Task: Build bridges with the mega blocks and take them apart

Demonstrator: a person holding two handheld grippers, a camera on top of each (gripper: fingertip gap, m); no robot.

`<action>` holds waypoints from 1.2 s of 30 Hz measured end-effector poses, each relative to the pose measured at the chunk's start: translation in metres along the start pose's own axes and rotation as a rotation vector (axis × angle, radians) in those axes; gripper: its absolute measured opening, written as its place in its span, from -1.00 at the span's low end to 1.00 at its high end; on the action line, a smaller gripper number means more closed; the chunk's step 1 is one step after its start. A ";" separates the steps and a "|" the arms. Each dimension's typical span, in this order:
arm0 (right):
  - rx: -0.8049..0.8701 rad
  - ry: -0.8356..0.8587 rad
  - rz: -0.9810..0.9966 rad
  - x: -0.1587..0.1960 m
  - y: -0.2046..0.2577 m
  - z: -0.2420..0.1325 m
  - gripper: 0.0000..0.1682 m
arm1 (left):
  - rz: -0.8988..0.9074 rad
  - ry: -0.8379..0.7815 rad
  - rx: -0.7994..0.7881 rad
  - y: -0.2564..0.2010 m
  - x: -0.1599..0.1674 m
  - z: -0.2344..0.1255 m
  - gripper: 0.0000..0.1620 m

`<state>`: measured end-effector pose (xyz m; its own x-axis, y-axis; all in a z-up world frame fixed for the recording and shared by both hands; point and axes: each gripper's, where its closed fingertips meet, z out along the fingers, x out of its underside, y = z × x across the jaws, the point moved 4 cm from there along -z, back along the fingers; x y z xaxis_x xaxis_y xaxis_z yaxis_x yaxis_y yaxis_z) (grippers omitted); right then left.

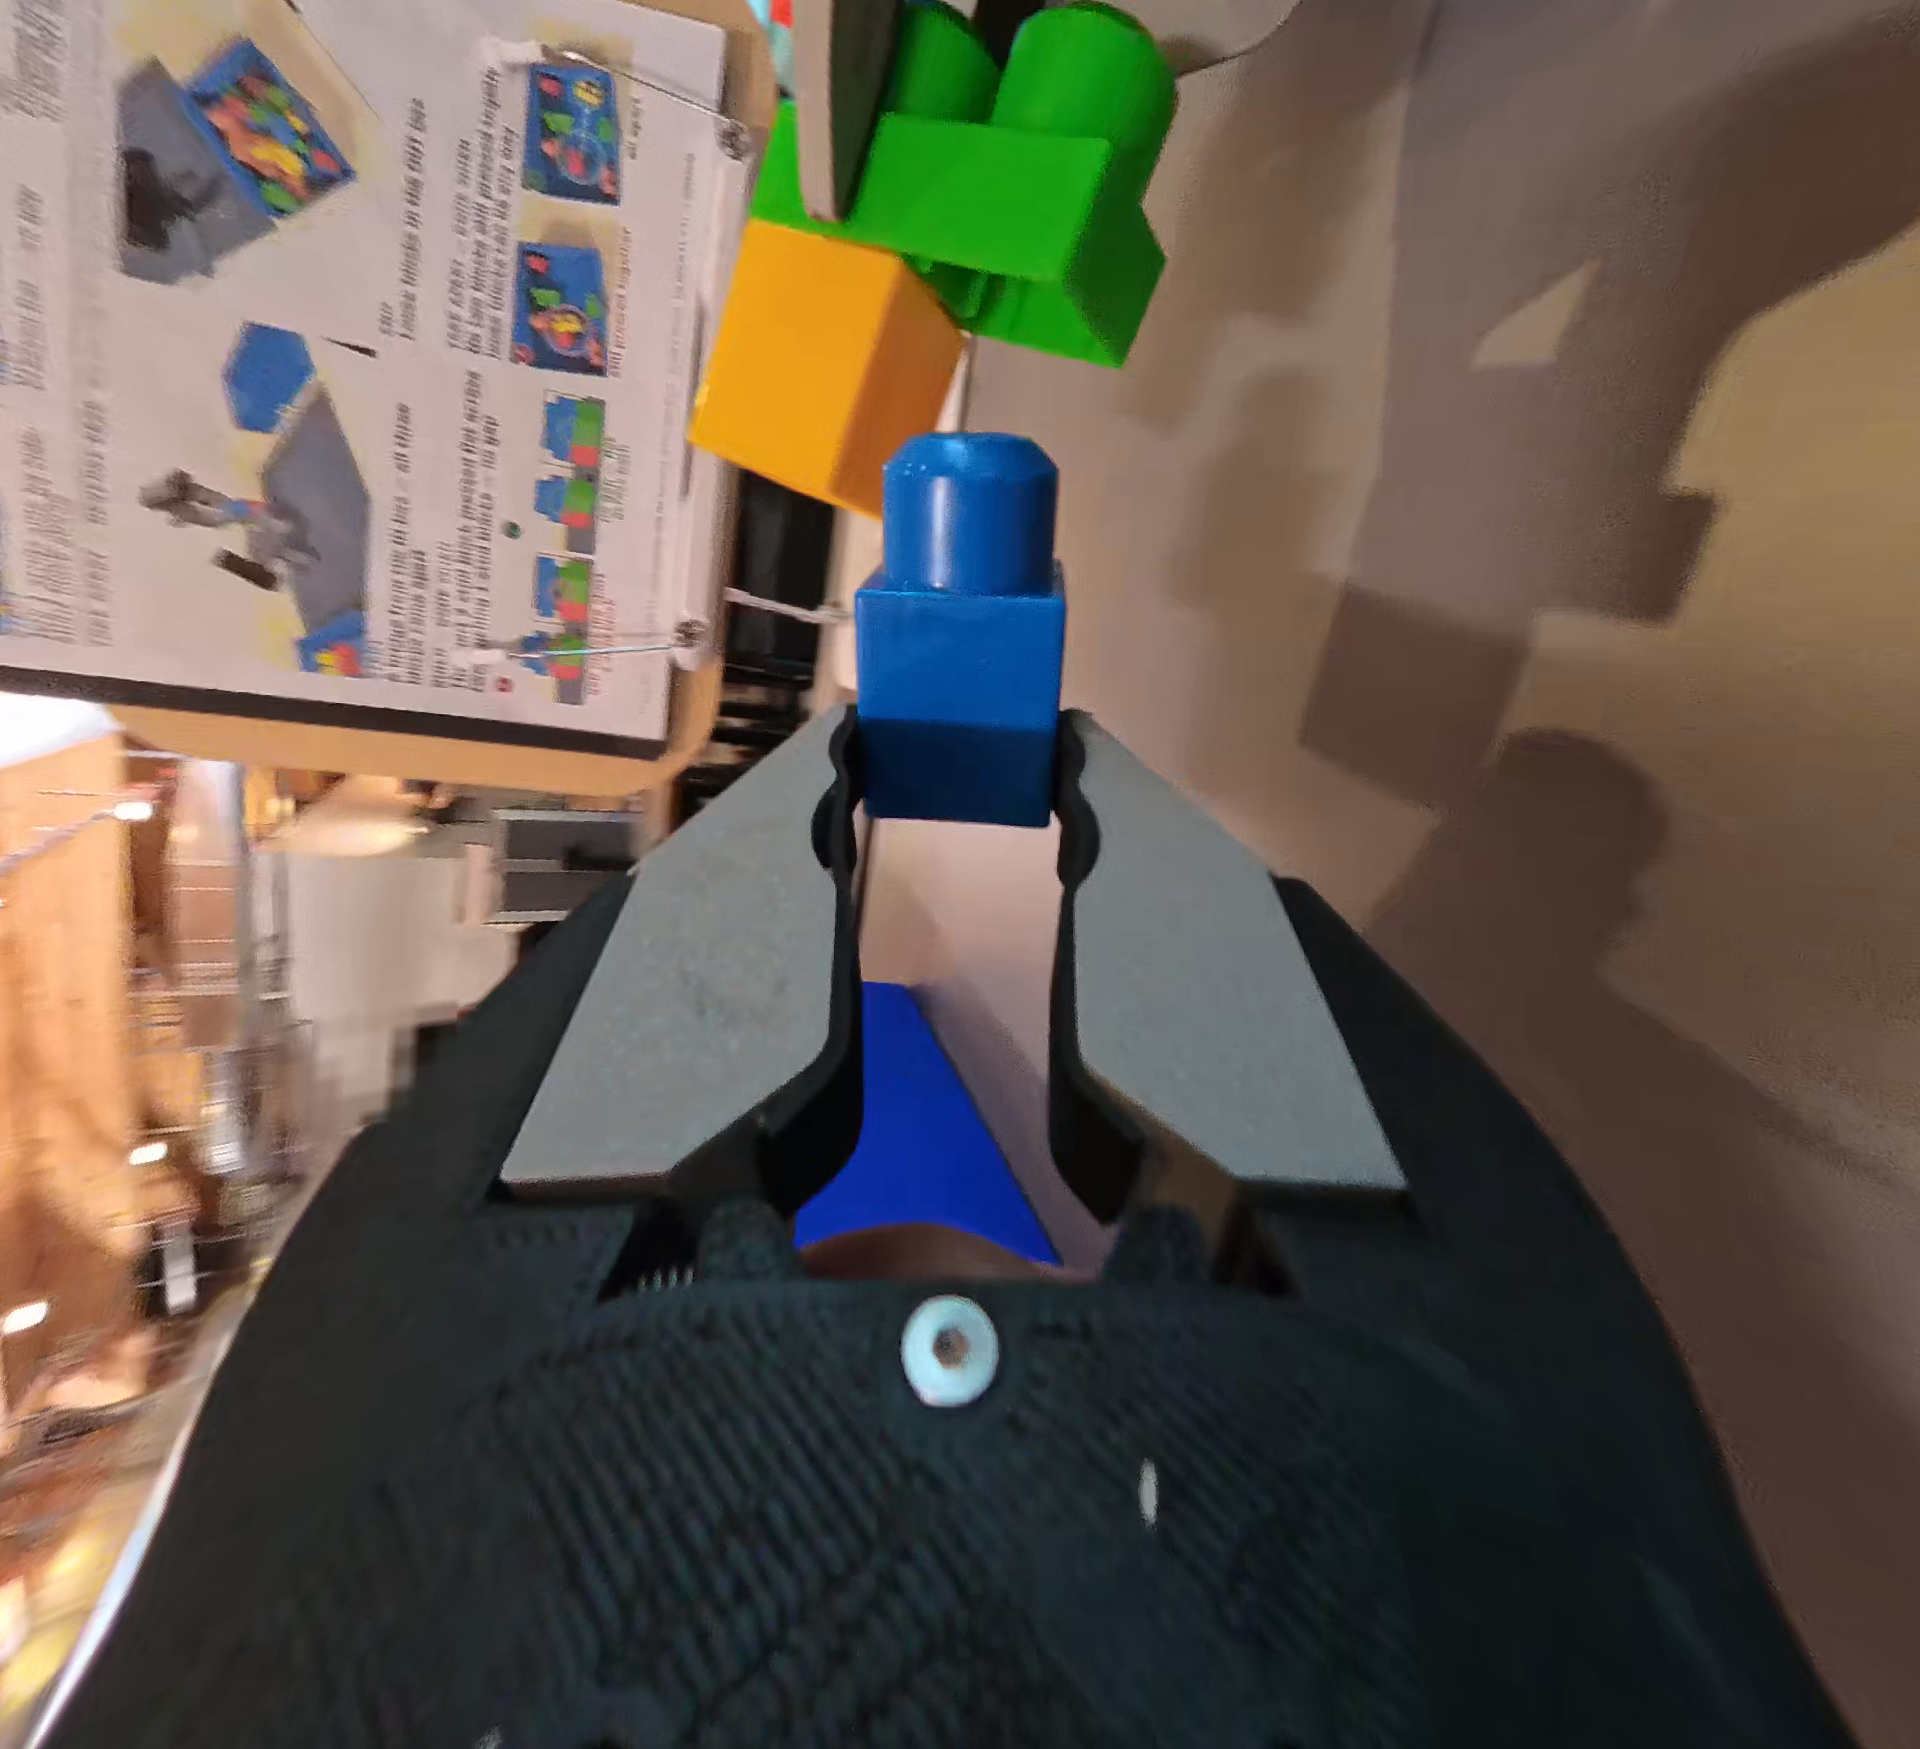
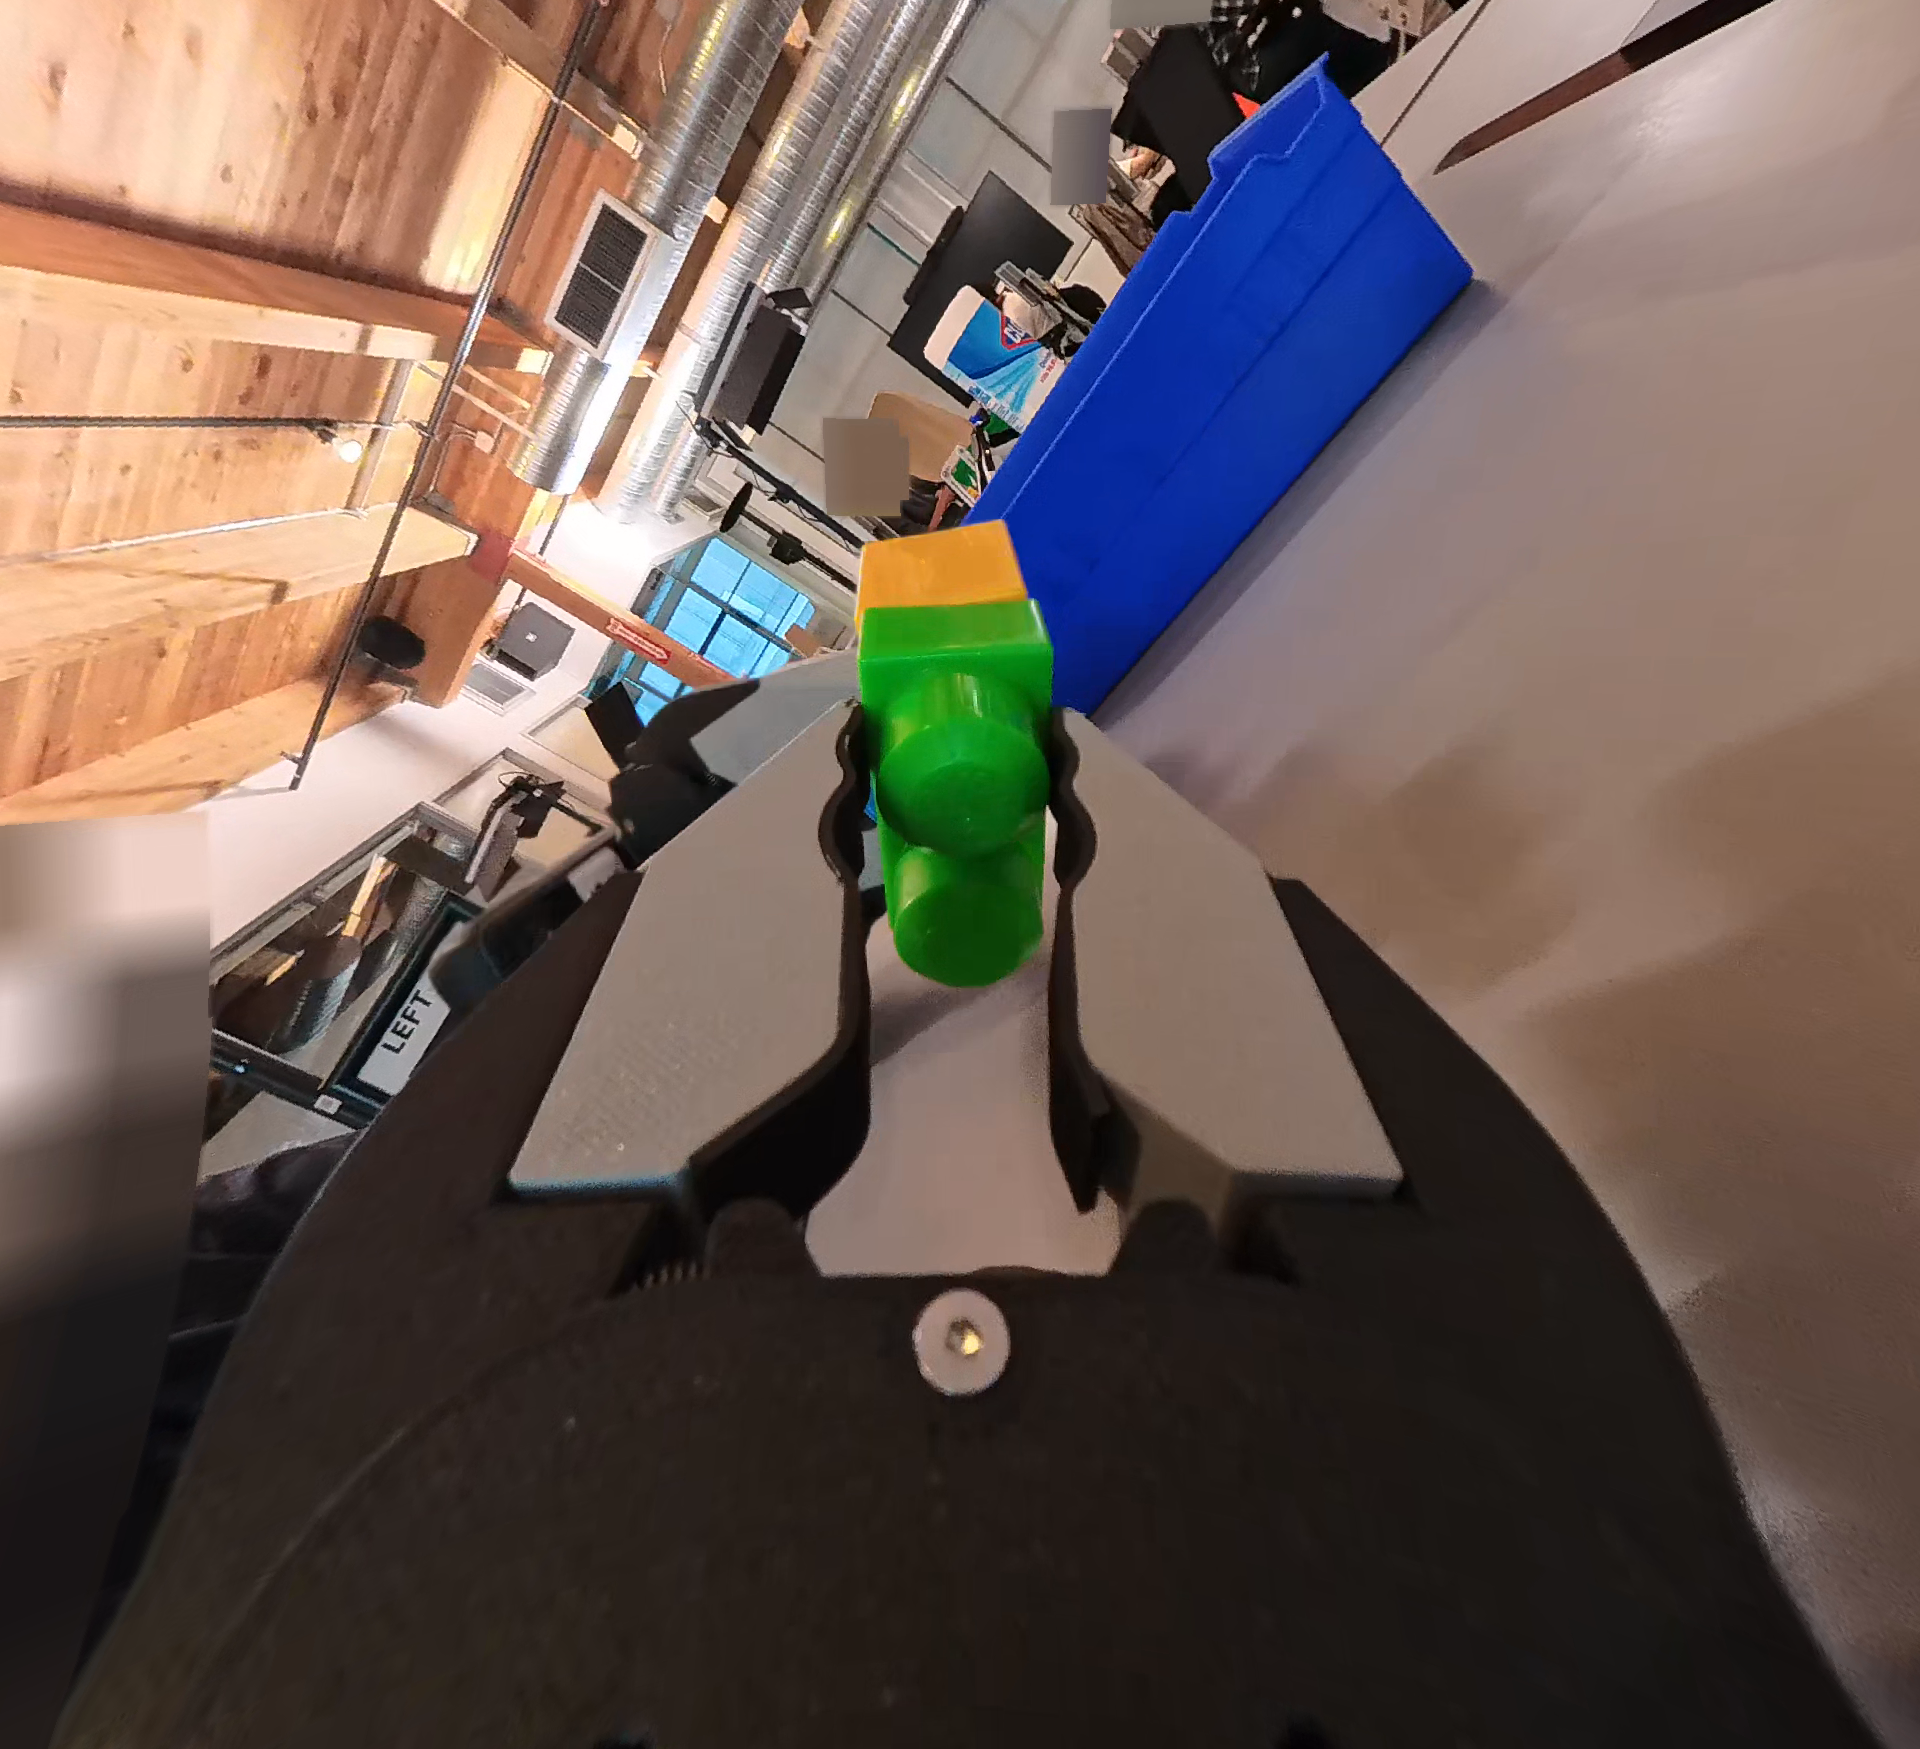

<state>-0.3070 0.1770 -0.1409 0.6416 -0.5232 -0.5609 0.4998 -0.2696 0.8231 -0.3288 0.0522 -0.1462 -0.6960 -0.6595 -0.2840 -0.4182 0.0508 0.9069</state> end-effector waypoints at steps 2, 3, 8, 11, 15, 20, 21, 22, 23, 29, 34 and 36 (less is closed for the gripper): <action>0.018 0.007 0.002 0.001 -0.003 0.000 -0.63 | 0.062 0.009 -0.091 0.006 -0.002 0.002 -0.58; 0.022 0.010 0.003 0.002 -0.003 0.001 -0.63 | 0.099 0.021 -0.132 0.008 -0.003 0.002 -0.58; 0.018 -0.019 0.028 0.000 -0.004 0.001 -0.63 | 0.239 0.079 -0.253 0.003 -0.005 0.009 -0.58; 0.019 -0.063 0.060 -0.001 -0.006 0.001 -0.63 | 0.233 0.071 -0.338 0.003 -0.009 0.008 -0.58; -0.039 -0.110 0.140 0.000 -0.004 0.005 -0.63 | 0.296 0.099 -0.455 0.006 -0.019 0.008 -0.58; -0.087 -0.129 0.205 0.001 -0.004 0.005 -0.63 | 0.335 0.082 -0.516 0.006 -0.018 0.008 -0.58; -0.092 -0.128 0.213 0.001 -0.004 0.005 -0.63 | 0.353 0.077 -0.527 0.006 -0.019 0.008 -0.58; -0.097 -0.125 0.223 0.002 -0.005 0.006 -0.63 | 0.370 0.073 -0.539 0.005 -0.020 0.008 -0.58; -0.100 -0.124 0.234 0.002 -0.005 0.006 -0.63 | 0.392 0.069 -0.552 0.005 -0.020 0.007 -0.58; -0.089 -0.153 0.286 0.003 -0.014 0.005 -0.64 | 0.473 0.075 -0.577 -0.001 -0.022 0.012 -0.58; -0.092 -0.157 0.302 0.005 -0.015 0.008 -0.64 | 0.487 0.095 -0.557 -0.006 -0.012 0.018 -0.58; -0.089 -0.167 0.310 0.006 -0.015 0.010 -0.64 | 0.486 0.091 -0.567 -0.006 -0.013 0.016 -0.58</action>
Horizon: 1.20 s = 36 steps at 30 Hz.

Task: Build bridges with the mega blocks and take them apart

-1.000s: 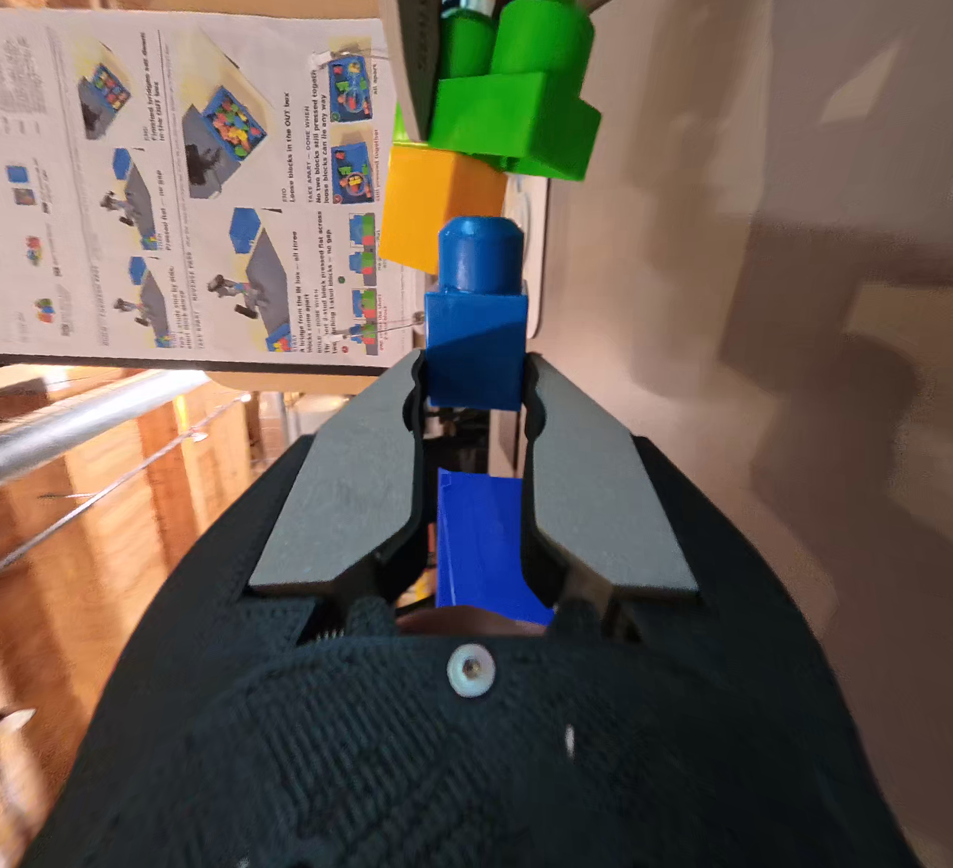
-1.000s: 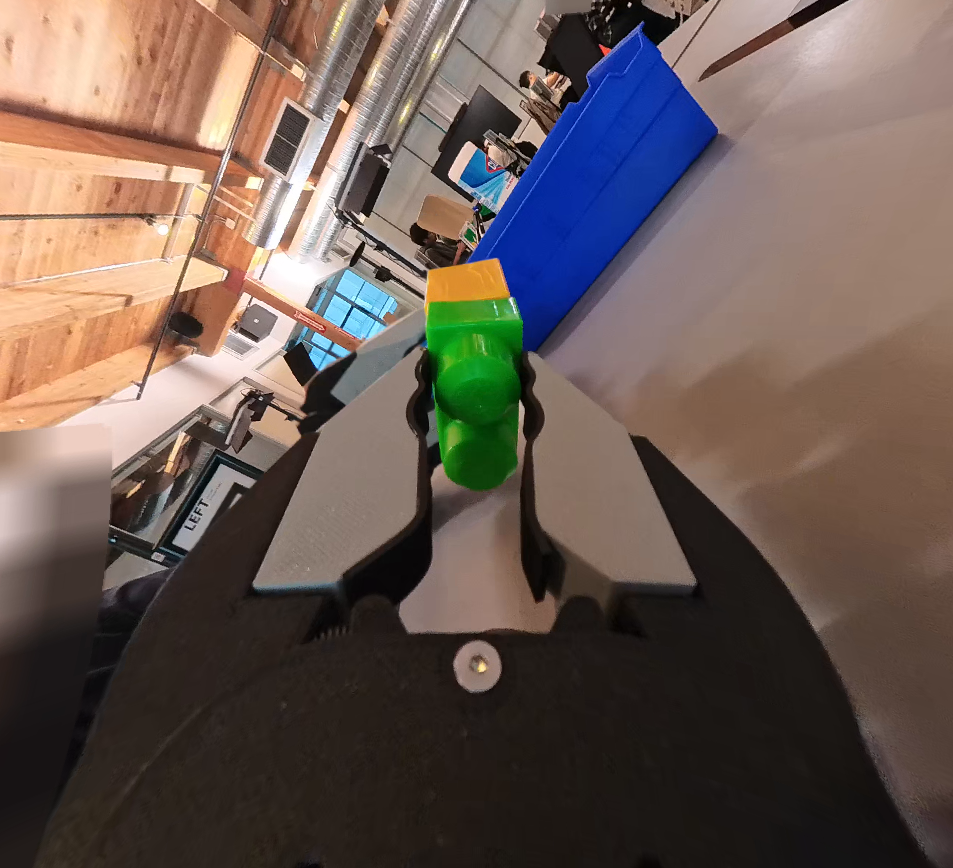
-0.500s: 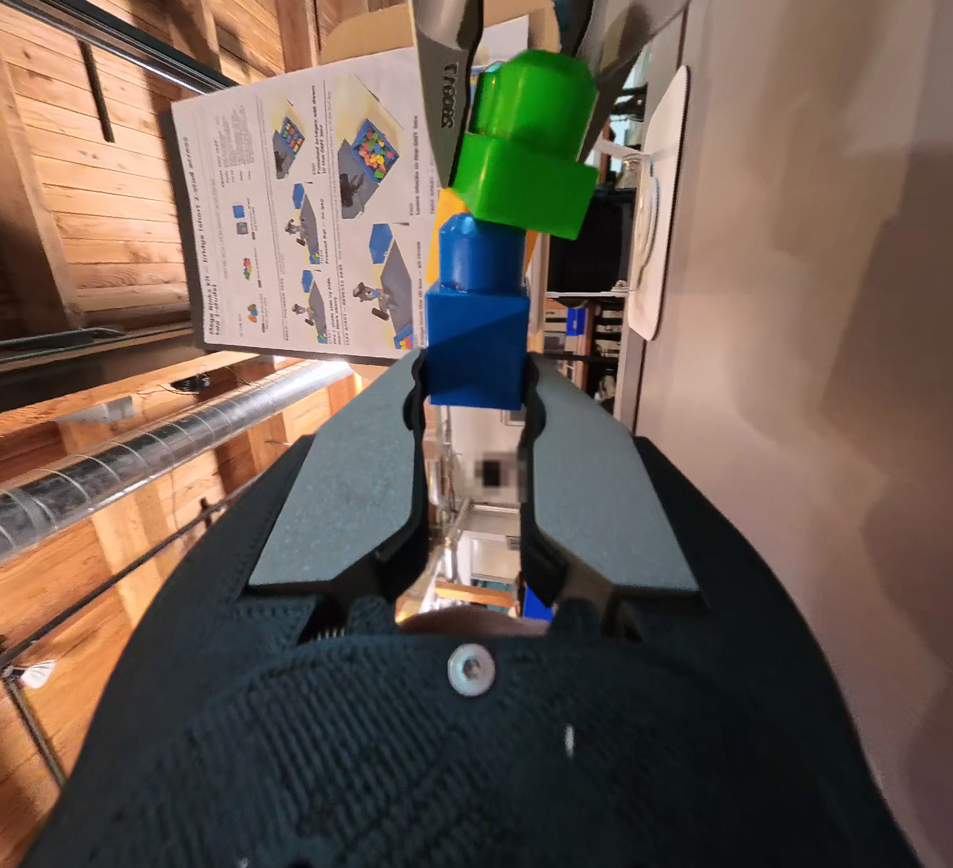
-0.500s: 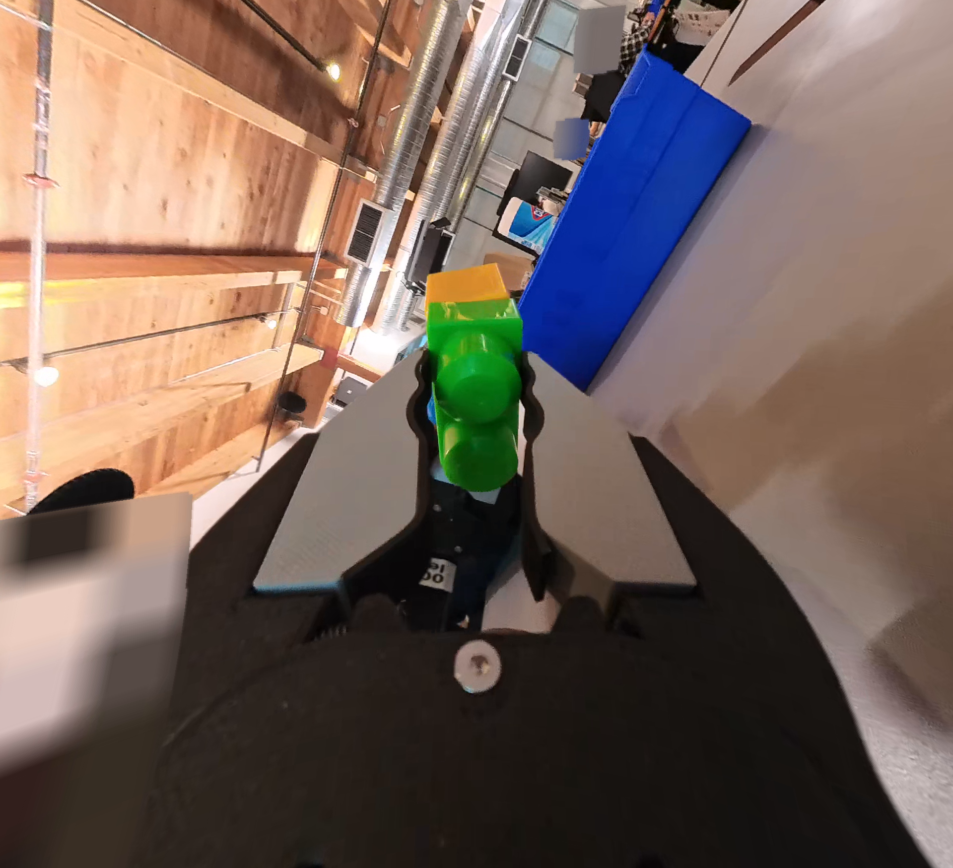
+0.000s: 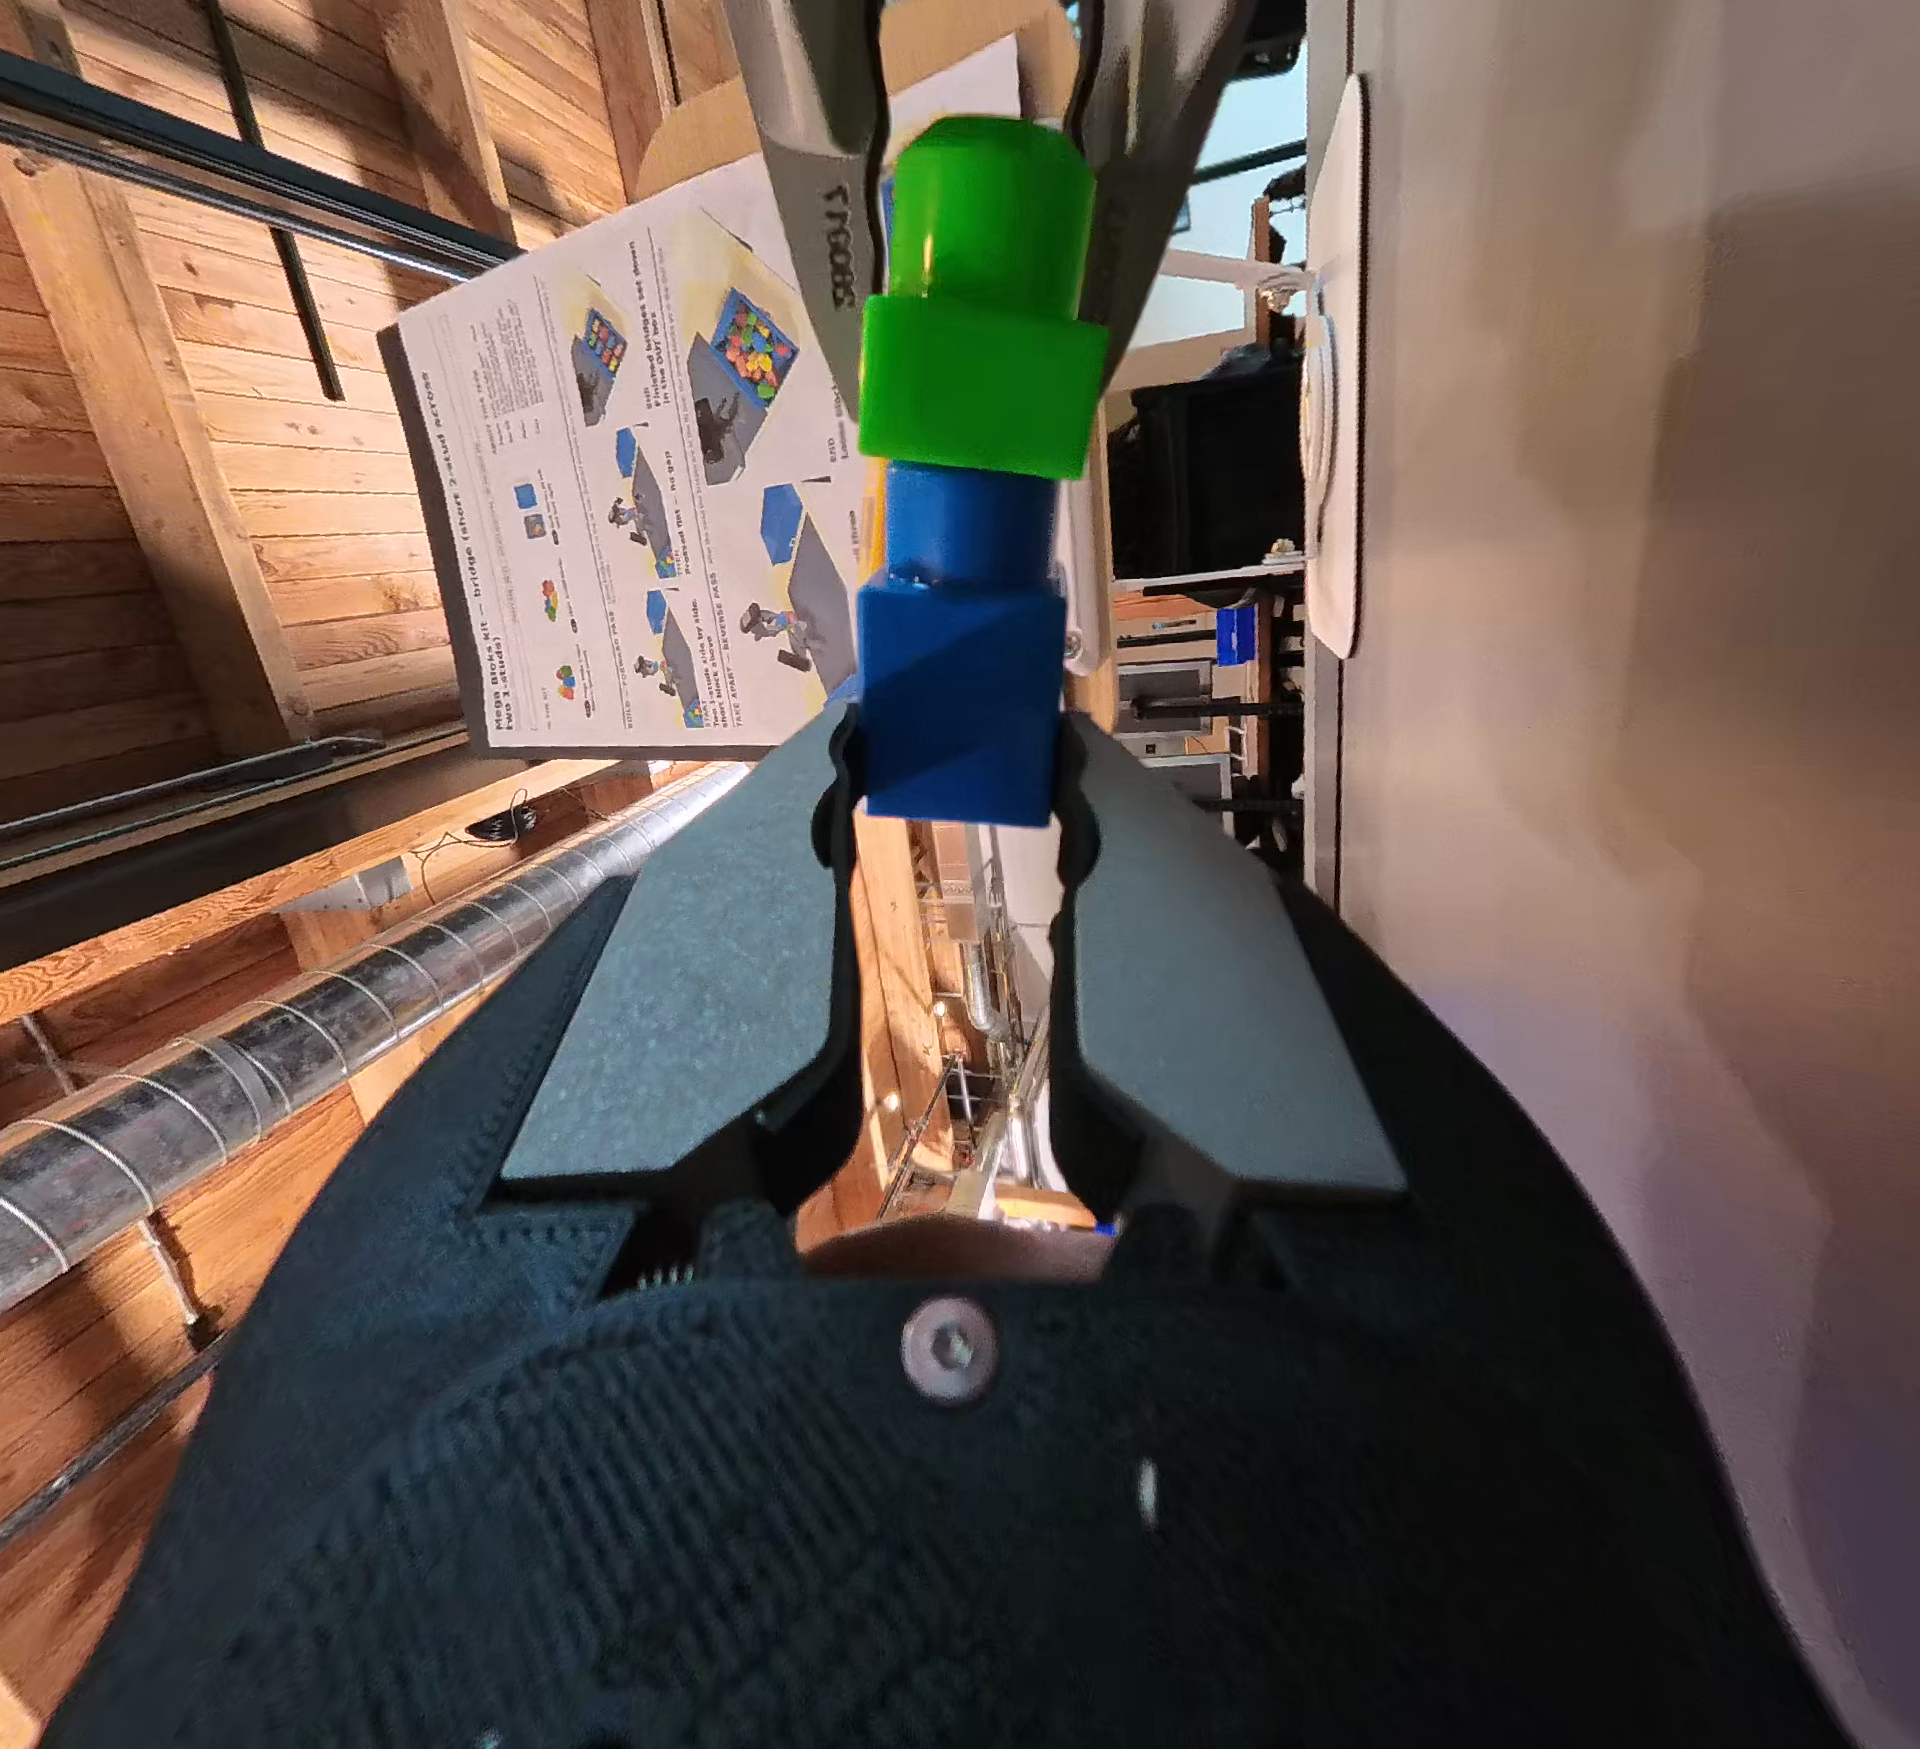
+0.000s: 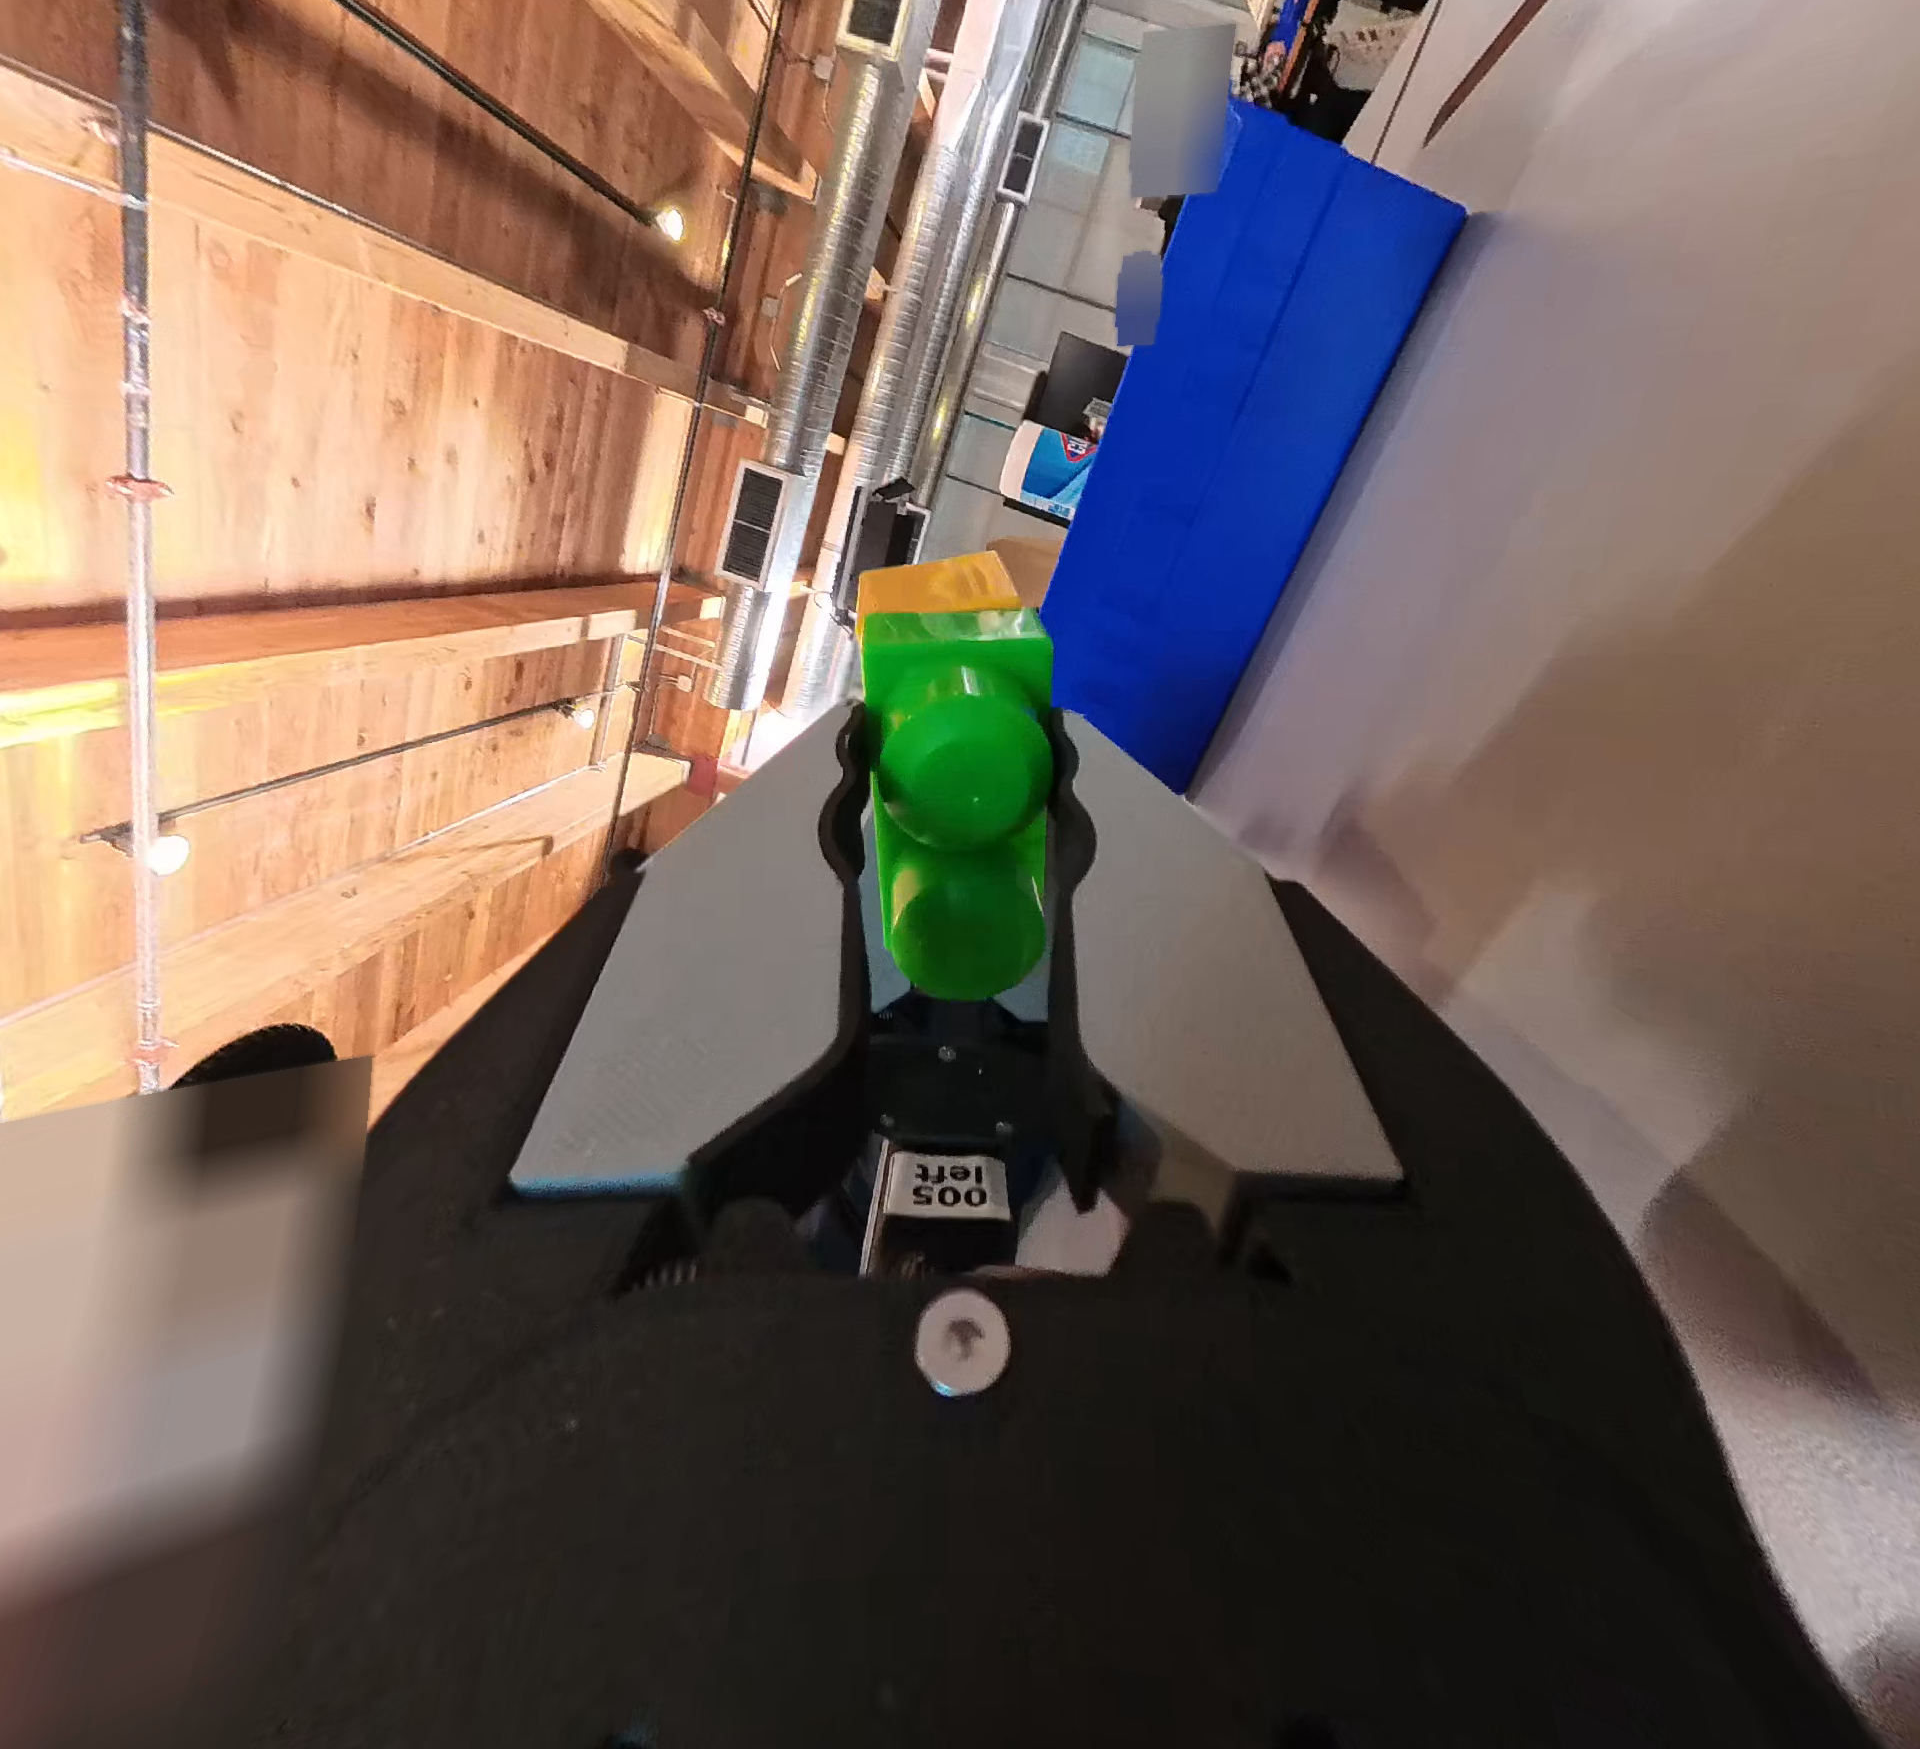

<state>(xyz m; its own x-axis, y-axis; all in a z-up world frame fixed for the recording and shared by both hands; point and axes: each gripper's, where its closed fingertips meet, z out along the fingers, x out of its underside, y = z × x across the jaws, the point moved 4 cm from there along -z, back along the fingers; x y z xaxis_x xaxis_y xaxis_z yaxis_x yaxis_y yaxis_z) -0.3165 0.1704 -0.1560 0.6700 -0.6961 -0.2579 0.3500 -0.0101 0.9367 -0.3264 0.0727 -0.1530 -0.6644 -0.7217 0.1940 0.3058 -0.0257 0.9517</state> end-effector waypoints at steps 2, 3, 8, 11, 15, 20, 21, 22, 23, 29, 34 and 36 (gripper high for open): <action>0.001 -0.033 0.013 -0.002 0.000 0.001 -0.64 | 0.005 0.007 -0.006 0.000 -0.001 0.000 -0.58; 0.006 -0.044 0.009 -0.002 0.000 0.001 -0.64 | 0.008 0.011 -0.009 0.001 -0.001 0.001 -0.58; 0.044 -0.090 -0.012 -0.003 -0.001 0.004 -0.64 | 0.012 0.024 -0.006 -0.002 0.002 0.003 -0.58; 0.056 -0.118 -0.018 0.001 -0.004 0.010 -0.64 | 0.026 0.032 -0.007 -0.004 0.000 0.003 -0.58; 0.072 -0.142 -0.039 -0.001 -0.004 0.012 -0.64 | 0.002 0.014 0.002 -0.005 -0.002 0.001 -0.59; 0.095 -0.116 -0.062 -0.001 -0.005 0.014 -0.64 | 0.031 -0.157 -0.020 -0.008 -0.039 -0.016 -0.58; 0.096 -0.127 -0.071 -0.002 -0.004 0.013 -0.64 | 0.016 -0.146 -0.018 -0.006 -0.039 -0.014 -0.58; 0.088 -0.135 -0.070 -0.004 -0.001 0.012 -0.64 | -0.008 -0.144 -0.013 -0.003 -0.037 -0.012 -0.59; 0.085 -0.141 -0.067 -0.005 -0.001 0.011 -0.64 | -0.022 -0.137 -0.006 -0.002 -0.035 -0.010 -0.59; 0.085 -0.093 -0.078 -0.005 -0.004 0.012 -0.64 | 0.004 -0.113 0.001 -0.008 -0.028 -0.009 -0.58; 0.078 -0.026 -0.189 0.000 0.013 0.019 -0.64 | -0.027 -0.126 -0.069 0.000 -0.019 -0.014 -0.58; 0.069 -0.021 -0.182 0.001 0.013 0.019 -0.64 | -0.052 -0.109 -0.053 0.001 -0.016 -0.014 -0.58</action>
